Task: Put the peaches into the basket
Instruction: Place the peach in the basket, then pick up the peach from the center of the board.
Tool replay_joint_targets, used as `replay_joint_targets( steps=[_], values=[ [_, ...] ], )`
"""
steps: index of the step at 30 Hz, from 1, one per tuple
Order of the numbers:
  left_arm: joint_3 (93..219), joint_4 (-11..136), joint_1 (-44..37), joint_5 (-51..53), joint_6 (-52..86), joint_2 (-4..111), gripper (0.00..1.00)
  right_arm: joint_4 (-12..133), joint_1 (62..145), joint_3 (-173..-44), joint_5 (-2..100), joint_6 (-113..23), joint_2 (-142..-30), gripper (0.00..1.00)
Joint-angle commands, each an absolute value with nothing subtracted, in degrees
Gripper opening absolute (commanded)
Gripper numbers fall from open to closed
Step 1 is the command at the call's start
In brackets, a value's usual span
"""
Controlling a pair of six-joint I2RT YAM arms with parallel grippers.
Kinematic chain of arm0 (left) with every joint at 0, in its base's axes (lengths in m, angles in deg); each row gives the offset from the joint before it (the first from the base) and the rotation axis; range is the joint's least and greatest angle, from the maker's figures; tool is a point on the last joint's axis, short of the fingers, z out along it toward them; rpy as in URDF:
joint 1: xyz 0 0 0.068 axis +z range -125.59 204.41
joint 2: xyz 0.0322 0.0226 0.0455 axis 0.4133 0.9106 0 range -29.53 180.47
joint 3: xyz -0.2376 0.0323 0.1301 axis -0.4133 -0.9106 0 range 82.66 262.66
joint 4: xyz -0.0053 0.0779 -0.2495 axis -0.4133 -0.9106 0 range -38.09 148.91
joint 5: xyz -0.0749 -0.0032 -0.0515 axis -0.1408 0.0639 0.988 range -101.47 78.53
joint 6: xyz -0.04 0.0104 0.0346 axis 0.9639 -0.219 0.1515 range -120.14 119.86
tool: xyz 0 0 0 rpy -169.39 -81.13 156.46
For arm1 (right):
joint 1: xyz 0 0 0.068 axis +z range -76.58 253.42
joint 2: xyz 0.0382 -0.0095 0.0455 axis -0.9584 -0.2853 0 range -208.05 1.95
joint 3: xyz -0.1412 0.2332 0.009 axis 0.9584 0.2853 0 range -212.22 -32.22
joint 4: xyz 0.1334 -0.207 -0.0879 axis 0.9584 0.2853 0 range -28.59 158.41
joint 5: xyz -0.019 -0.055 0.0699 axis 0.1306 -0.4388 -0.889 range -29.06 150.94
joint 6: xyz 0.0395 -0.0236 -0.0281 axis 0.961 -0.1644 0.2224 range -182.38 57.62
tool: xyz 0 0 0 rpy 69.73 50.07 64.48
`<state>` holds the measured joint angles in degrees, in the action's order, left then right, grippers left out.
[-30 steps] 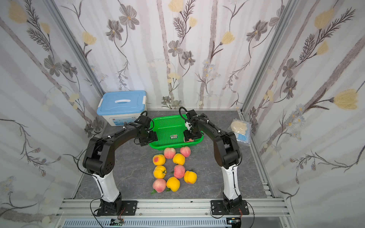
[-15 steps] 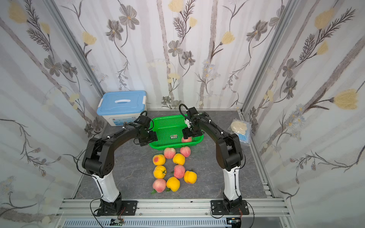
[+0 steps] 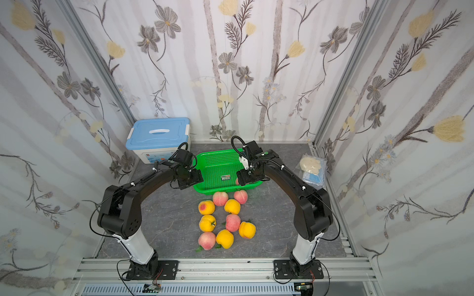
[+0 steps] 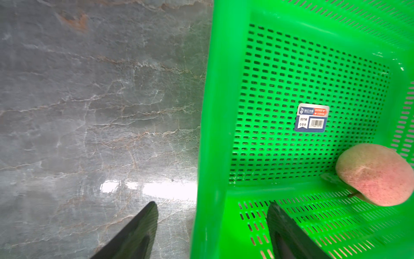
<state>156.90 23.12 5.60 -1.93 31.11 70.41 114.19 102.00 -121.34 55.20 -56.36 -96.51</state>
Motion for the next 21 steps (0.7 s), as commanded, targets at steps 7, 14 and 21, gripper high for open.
replay_joint_targets(
  steps=[7,14,21],
  values=[
    [153.78,28.55,5.6,1.7,29.28,65.14,0.79,111.0,105.05,-107.93,55.13,-54.62,-79.58,0.8],
    [146.76,30.58,5.68,-2.31,30.58,56.52,0.8,110.64,107.58,-96.25,55.33,-52.0,-69.27,0.79],
    [139.93,28.69,5.78,-6.72,30.39,43.97,0.81,110.36,109.94,-88.22,54.09,-49.71,-63.44,0.78]
  ],
)
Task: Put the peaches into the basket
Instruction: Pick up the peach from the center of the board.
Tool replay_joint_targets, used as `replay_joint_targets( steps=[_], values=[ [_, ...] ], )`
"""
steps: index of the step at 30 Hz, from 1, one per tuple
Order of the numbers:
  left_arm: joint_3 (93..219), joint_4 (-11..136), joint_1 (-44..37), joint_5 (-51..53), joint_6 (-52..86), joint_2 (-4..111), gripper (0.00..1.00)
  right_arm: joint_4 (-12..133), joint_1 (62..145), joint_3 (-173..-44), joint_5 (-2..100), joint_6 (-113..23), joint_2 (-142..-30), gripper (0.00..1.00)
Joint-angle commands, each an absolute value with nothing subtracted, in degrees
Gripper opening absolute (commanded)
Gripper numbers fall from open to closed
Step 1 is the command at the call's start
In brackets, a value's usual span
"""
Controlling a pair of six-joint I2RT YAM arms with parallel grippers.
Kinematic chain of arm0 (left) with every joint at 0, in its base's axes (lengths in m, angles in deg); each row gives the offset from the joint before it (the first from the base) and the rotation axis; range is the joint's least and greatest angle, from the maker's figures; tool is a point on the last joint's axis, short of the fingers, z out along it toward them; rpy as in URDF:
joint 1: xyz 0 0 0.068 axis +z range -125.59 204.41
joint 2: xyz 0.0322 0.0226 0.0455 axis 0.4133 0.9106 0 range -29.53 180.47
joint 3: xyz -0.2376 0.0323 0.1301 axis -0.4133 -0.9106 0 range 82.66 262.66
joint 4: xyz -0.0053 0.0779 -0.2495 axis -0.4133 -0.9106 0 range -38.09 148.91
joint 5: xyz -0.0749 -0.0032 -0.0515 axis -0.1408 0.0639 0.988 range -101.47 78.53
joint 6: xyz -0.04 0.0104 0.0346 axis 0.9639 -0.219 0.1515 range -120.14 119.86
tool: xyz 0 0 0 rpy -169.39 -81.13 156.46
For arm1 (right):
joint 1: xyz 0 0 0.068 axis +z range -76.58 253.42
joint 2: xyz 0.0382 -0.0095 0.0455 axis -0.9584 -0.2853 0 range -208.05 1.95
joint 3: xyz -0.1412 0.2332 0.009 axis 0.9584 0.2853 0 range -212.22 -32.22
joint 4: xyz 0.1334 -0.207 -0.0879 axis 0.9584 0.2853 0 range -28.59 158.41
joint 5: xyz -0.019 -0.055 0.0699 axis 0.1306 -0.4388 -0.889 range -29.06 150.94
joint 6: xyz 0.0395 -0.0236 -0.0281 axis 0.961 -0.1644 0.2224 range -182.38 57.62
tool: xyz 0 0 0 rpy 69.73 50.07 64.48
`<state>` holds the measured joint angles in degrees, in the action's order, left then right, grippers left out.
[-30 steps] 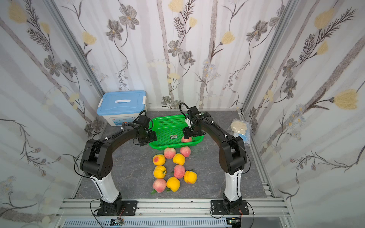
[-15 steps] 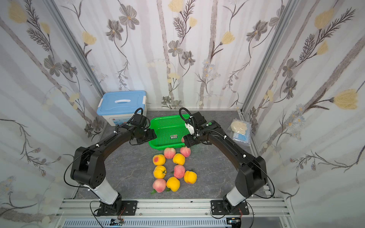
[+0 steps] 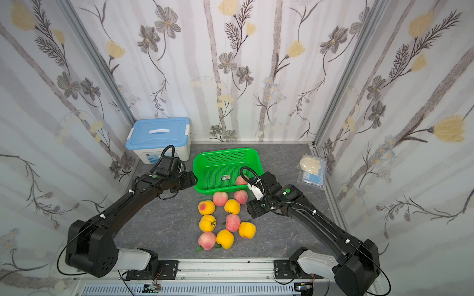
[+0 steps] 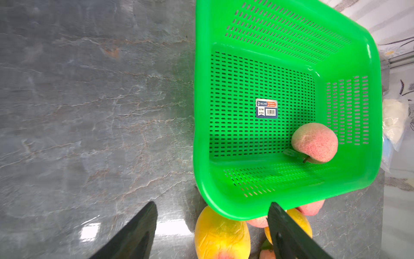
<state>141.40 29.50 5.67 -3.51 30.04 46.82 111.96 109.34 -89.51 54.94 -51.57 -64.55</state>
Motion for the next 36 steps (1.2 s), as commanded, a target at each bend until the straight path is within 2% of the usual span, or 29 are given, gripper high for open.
replay_joint_targets(
  steps=[1,6,13,25,36],
  values=[
    [139.28,28.03,5.82,-7.47,30.41,42.92,0.82,110.15,110.52,-87.51,54.03,-49.4,-63.07,0.79],
    [136.91,25.05,6.04,-7.35,30.67,37.46,0.83,109.26,112.81,-86.18,54.53,-48.06,-62.7,0.79],
    [134.14,21.37,5.95,-0.05,31.3,35.0,0.83,108.13,116.44,-81.93,55.84,-45.65,-62.82,0.79],
    [128.29,21.74,5.93,2.91,32.19,34.63,0.82,107.29,119.63,-80.74,54.09,-44.2,-66.47,0.78],
    [128.56,24.85,5.86,3.55,32.65,38.0,0.82,107.29,121.33,-79.84,55.18,-43.5,-69.06,0.78]
  ],
)
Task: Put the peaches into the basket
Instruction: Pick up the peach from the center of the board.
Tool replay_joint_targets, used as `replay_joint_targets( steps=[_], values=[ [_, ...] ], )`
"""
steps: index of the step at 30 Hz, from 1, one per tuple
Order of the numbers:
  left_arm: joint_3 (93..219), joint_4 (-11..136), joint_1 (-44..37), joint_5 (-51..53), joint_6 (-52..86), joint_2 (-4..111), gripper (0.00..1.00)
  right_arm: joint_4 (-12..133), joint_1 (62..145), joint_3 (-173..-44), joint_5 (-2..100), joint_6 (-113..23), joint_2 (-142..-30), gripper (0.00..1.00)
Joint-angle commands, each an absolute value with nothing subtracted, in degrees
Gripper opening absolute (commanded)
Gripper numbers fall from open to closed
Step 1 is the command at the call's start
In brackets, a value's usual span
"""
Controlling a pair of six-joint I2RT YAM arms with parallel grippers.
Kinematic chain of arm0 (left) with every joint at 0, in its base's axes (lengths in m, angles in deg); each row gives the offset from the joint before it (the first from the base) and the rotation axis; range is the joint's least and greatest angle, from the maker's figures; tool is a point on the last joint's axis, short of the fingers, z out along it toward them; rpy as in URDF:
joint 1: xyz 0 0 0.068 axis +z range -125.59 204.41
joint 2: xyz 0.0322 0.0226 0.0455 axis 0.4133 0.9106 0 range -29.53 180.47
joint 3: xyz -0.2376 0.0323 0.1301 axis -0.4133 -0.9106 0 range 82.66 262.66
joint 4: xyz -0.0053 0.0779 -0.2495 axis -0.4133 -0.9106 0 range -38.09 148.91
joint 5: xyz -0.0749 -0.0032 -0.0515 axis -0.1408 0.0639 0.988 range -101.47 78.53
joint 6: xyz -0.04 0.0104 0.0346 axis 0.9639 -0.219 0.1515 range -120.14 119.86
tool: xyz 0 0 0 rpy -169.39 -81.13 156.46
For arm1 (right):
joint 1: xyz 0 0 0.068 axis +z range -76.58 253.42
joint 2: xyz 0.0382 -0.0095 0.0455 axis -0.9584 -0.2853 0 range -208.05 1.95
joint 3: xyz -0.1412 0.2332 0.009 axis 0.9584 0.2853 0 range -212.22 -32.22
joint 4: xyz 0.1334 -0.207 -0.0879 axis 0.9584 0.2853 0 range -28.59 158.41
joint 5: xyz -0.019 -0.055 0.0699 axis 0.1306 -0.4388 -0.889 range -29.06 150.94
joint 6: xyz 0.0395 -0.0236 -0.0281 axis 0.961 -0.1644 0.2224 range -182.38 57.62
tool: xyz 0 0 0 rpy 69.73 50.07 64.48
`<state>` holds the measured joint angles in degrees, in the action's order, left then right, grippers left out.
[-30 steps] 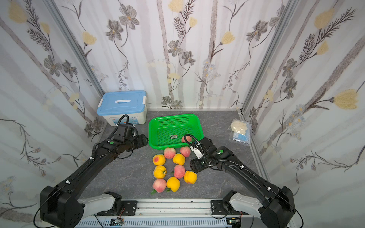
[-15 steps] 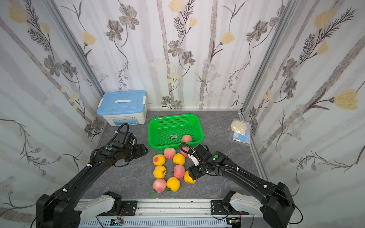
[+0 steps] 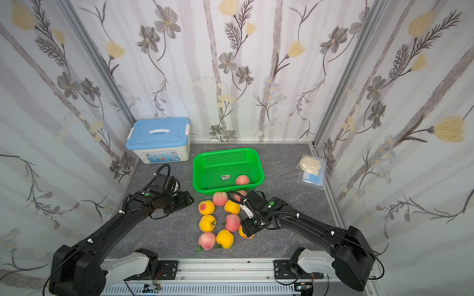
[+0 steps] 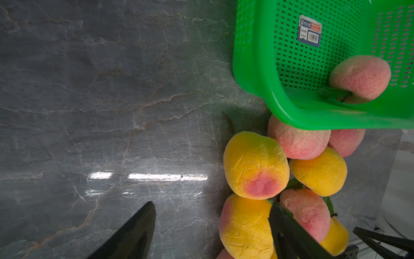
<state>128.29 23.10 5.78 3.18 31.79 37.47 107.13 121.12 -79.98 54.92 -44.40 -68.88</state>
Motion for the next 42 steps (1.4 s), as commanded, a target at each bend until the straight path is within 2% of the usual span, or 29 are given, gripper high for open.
replay_joint_targets(
  steps=[1,42],
  values=[
    [128.49,25.22,5.82,3.56,32.81,38.23,0.82,107.34,121.32,-79.66,55.44,-43.49,-69.12,0.78],
    [128.54,24.63,5.19,-0.49,34.02,38.75,0.82,102.68,124.57,-81.0,58.85,-43.49,-80.58,0.8]
  ],
)
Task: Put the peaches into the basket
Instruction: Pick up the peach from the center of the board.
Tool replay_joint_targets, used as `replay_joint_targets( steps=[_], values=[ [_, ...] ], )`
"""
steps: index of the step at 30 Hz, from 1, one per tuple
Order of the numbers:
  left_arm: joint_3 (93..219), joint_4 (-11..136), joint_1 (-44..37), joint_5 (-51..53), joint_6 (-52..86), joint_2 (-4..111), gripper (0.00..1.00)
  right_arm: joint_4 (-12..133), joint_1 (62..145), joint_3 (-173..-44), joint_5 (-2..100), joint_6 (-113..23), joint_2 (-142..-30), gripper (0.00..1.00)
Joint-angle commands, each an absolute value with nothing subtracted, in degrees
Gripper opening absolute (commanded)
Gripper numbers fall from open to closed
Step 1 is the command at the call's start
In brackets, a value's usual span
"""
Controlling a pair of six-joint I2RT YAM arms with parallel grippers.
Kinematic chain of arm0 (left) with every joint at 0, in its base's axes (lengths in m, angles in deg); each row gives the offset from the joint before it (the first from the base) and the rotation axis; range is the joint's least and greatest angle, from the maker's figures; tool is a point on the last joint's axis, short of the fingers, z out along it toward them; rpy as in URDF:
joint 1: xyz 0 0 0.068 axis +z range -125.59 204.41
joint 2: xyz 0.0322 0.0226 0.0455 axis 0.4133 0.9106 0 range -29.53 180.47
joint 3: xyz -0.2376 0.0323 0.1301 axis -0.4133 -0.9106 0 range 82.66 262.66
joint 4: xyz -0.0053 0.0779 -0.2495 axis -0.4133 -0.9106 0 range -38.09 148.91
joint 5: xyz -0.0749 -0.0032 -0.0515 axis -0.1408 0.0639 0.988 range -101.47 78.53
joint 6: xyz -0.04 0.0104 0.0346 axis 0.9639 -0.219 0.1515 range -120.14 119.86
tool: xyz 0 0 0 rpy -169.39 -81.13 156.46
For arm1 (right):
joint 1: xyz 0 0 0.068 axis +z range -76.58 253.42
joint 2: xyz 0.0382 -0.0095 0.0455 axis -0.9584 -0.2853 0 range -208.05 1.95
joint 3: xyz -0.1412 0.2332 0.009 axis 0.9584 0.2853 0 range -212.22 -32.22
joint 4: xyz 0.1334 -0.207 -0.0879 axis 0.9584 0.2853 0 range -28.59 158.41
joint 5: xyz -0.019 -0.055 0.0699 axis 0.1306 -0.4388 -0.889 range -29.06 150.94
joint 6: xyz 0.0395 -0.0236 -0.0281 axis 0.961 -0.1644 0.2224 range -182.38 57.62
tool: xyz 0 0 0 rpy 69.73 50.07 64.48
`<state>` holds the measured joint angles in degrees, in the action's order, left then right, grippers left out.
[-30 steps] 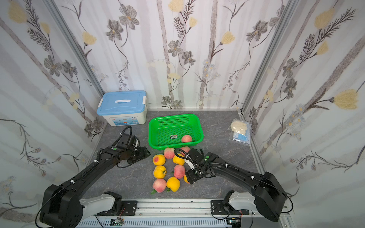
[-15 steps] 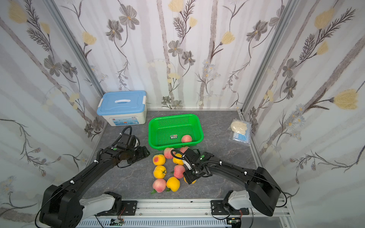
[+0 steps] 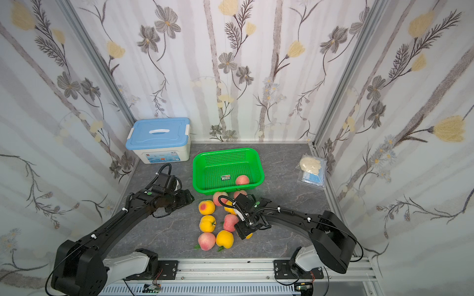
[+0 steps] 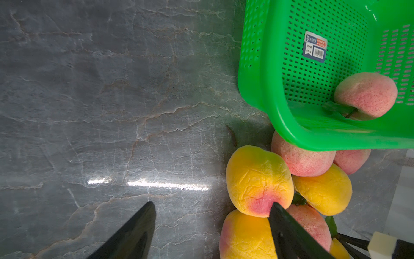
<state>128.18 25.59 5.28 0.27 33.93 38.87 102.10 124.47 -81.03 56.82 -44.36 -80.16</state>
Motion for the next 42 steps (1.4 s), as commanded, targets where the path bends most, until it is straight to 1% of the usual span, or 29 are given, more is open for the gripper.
replay_joint_targets(
  steps=[1,12,21,23,25,30,33,42],
  values=[
    [128.54,24.76,5.15,-0.49,34.05,38.76,0.82,102.55,124.57,-81.0,58.92,-43.49,-80.75,0.8],
    [128.54,25.44,5.16,0.56,34.73,38.67,0.83,102.01,124.66,-80.47,59.46,-43.4,-81.58,0.79],
    [128.64,25.41,5.16,0.66,34.98,38.52,0.83,102.02,124.66,-79.67,59.25,-43.13,-80.51,0.69],
    [128.55,25.56,5.16,0.61,35.04,38.41,0.83,102.11,124.66,-79.5,59.28,-43.29,-80.33,0.64],
    [128.54,25.55,5.14,0.57,35.03,38.49,0.83,102.09,124.66,-79.16,59.27,-43.14,-80.24,0.61],
    [128.55,25.43,5.15,0.67,35.07,38.51,0.83,102.19,124.66,-78.82,59.04,-42.79,-79.43,0.51],
    [128.53,25.25,5.16,0.48,35.02,38.32,0.83,102.62,124.66,-78.62,58.88,-42.6,-77.95,0.47],
    [128.89,24.85,5.14,0.3,34.93,37.92,0.83,106.81,124.49,-79.14,62.05,-42.56,-71.43,0.45]
  ],
)
